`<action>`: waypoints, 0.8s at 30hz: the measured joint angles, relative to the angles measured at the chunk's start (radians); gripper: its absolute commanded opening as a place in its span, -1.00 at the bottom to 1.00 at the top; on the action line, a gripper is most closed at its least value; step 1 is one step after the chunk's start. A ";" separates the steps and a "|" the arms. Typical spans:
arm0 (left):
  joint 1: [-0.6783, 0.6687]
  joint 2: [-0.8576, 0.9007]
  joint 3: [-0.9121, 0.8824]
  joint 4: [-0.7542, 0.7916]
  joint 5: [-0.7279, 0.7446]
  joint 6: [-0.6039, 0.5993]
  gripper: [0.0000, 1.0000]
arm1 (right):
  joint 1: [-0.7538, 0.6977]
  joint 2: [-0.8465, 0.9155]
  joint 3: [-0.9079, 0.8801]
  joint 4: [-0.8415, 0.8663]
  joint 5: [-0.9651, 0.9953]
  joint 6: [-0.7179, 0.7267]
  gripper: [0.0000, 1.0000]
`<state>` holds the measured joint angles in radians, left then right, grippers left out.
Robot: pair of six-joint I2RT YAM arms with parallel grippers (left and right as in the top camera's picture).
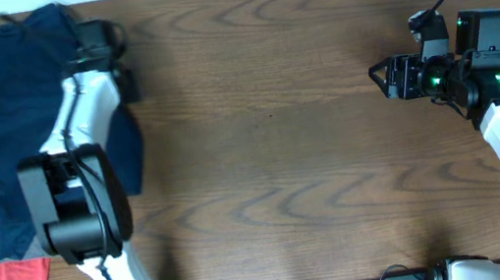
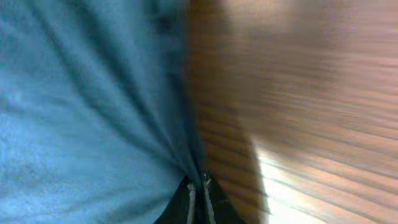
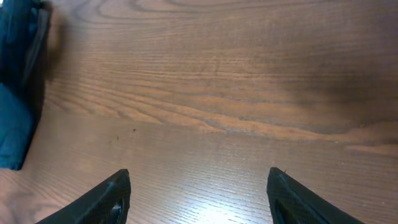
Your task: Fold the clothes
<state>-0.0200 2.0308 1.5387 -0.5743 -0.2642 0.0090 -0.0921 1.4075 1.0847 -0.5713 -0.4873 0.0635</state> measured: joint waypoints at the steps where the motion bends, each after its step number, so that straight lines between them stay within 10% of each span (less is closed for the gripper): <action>1: -0.042 -0.024 0.000 -0.002 0.009 -0.007 -0.88 | 0.000 0.000 0.000 0.002 0.002 0.000 0.33; 13: -0.460 -0.102 0.023 0.075 0.164 -0.126 -0.83 | -0.102 -0.066 0.000 -0.036 -0.011 0.001 0.32; 18: -0.444 -0.102 0.023 0.035 0.100 -0.112 0.25 | -0.113 -0.110 0.000 -0.079 -0.019 -0.004 0.45; 24: -0.281 -0.102 0.023 -0.048 0.018 -0.067 0.46 | -0.113 -0.105 0.000 -0.098 -0.021 -0.007 0.51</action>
<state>-0.3008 1.9285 1.5616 -0.6224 -0.2466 -0.0582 -0.2047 1.3022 1.0847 -0.6689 -0.5087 0.0566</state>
